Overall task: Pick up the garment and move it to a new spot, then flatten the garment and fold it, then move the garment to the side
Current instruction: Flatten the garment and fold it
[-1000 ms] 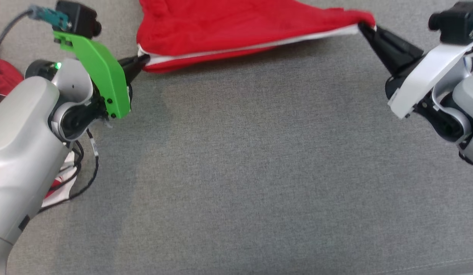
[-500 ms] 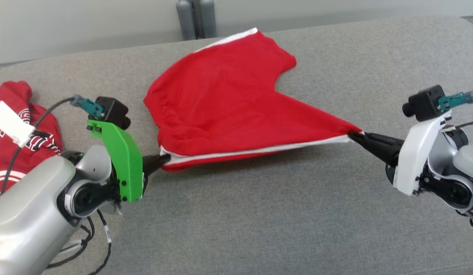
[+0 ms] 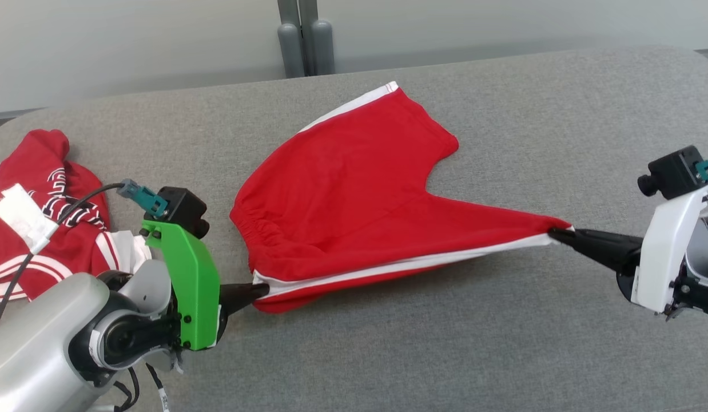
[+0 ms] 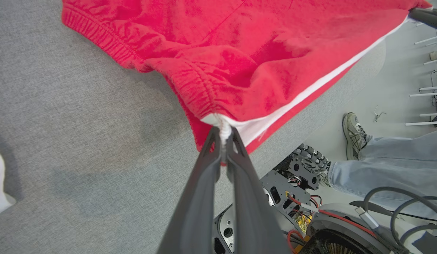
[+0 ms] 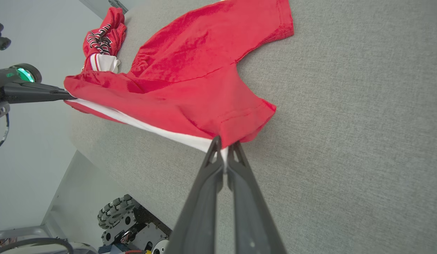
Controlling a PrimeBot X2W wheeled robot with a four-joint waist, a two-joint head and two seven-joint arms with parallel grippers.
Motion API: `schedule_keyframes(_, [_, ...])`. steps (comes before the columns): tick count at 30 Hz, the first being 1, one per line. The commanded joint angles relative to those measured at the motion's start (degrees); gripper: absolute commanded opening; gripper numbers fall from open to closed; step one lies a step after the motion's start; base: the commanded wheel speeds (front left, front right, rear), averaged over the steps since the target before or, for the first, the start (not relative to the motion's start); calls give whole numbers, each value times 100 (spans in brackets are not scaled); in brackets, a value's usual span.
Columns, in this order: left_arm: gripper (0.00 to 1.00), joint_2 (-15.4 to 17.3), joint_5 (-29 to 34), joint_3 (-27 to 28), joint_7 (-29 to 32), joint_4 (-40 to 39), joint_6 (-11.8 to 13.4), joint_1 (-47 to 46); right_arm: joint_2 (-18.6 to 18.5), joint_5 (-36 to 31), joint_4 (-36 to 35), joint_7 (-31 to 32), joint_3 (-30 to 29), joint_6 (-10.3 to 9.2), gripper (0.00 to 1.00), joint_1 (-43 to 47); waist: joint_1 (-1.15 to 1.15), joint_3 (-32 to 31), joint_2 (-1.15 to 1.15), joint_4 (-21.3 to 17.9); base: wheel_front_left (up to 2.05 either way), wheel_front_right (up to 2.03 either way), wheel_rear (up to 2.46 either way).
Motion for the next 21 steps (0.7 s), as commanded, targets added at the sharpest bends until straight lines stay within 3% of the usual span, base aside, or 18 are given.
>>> schedule_keyframes(1, [0, -15, -89, 40, 84, 37, 40, -107, 17, -19, 70, 55, -60, 0, 0, -131, 0, 104, 0, 63, 0, 0, 0])
schedule_keyframes(12, [0, -532, -475, 221, 1025, 774, 12, -1249, 590, 270, 951, 1002, -456, 0, 0, -1396, 0, 987, 0, 455, 0, 0, 0])
schedule_keyframes(21, [0, -1137, -709, 569, 1205, 1555, -21, -2158, 1191, 95, 2002, 1564, -647, 0, 0, -2497, 0, 1809, 0, 931, 0, 0, 0])
